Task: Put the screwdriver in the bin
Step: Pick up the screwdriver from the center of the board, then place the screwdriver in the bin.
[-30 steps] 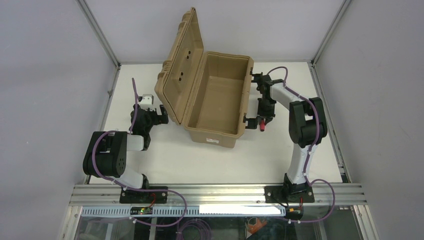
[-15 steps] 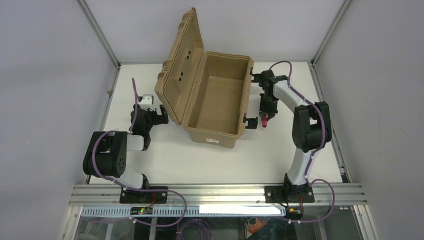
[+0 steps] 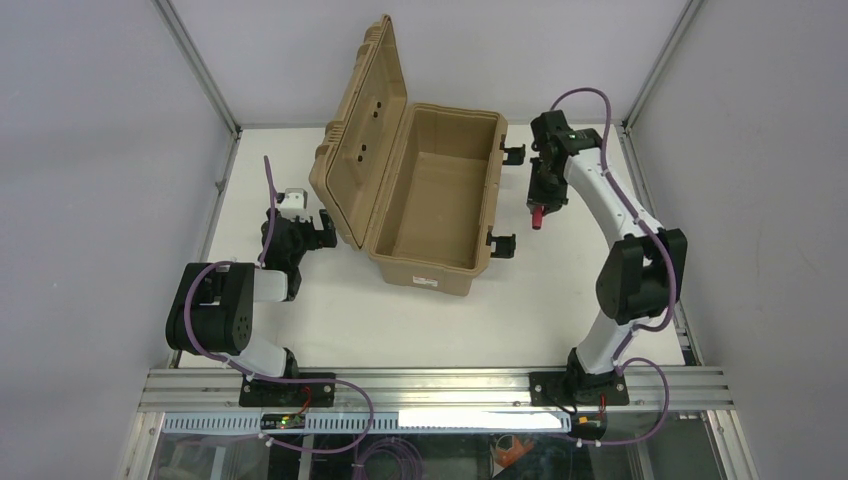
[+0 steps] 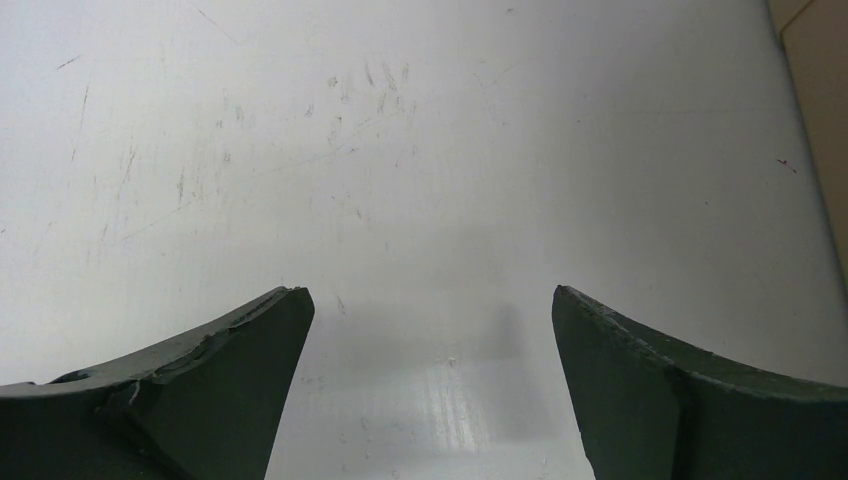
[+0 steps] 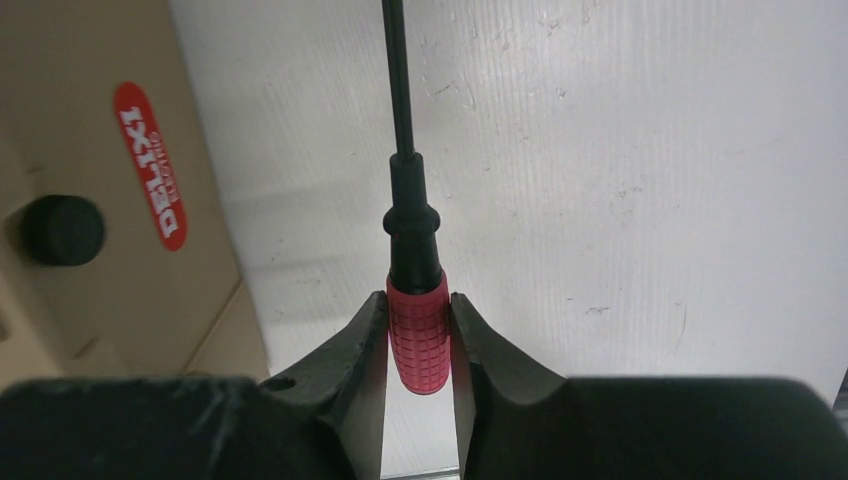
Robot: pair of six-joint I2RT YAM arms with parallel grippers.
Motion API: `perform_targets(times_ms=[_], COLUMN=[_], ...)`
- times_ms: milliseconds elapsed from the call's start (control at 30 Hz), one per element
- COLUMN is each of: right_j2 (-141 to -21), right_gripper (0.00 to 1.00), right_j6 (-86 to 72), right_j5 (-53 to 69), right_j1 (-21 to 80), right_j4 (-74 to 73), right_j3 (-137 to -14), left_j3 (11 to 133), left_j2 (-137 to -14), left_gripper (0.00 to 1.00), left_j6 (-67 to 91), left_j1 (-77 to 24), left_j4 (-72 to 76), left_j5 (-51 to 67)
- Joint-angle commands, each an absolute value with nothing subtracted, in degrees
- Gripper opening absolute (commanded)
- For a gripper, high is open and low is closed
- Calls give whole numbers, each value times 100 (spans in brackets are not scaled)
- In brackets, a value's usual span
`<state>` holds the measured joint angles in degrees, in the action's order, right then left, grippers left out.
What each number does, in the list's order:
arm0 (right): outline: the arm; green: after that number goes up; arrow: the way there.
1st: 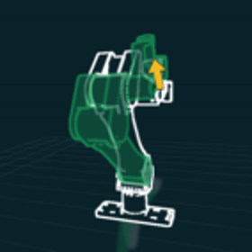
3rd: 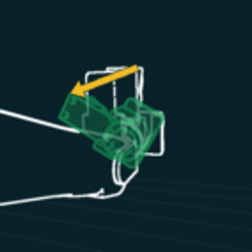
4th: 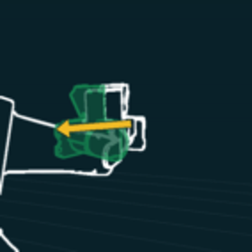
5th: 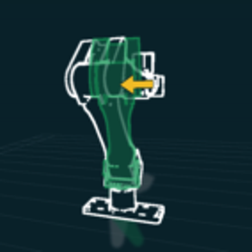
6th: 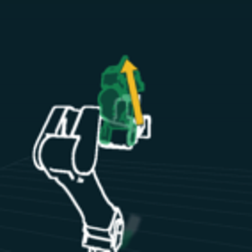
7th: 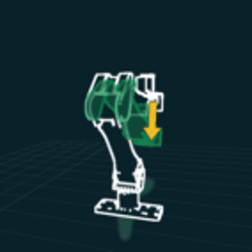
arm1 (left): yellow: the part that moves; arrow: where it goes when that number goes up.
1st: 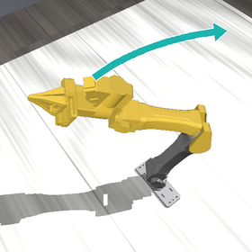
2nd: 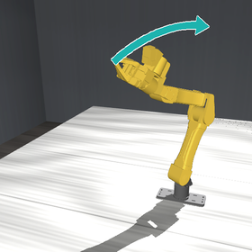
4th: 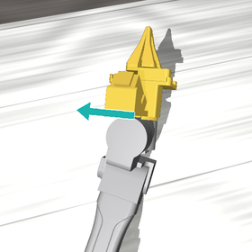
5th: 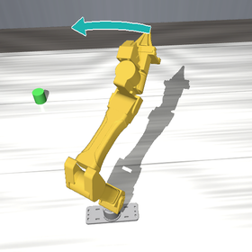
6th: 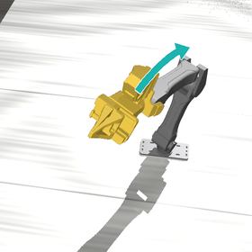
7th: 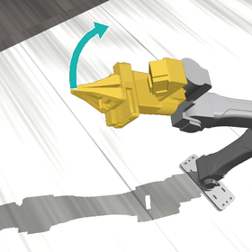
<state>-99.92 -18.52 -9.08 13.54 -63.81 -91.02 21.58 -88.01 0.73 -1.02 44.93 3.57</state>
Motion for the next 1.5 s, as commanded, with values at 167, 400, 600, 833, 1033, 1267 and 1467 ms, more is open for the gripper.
perform_targets(times_ms=[167, 400, 600, 833, 1033, 1267, 1467], right_j2=[-9506, -9685, -9981, -10500, -11011, -11465, -11768], right_gripper=[10, 10, 10, 9, 4, 0, 0], right_j6=[-1795, -1992, -2274, -2636, -2897, -3142, -3317], right_j5=[-743, -392, -378, -384, -425, -431, -430], right_j1=[1414, 1633, 2049, 2615, 3079, 3441, 3617], right_j4=[-7038, -7290, -7447, -7497, -7468, -7248, -6967], right_j3=[-10343, -11167, -11951, -12713, -13228, -13291, -13118], left_j3=[2145, 2145, 2145, 2145, 2145, 2145, 2145], left_j2=[-8635, -8639, -8638, -8636, -8632, -8638, -8640], left_gripper=[99, 99, 99, 99, 99, 99, 99], left_j6=[132, 132, 132, 132, 134, 132, 132], left_j1=[-70, -70, -70, -70, -70, -70, -70], left_j4=[4712, 4711, 4711, 4714, 4716, 4711, 4715], left_j5=[484, 485, 486, 485, 481, 483, 482])
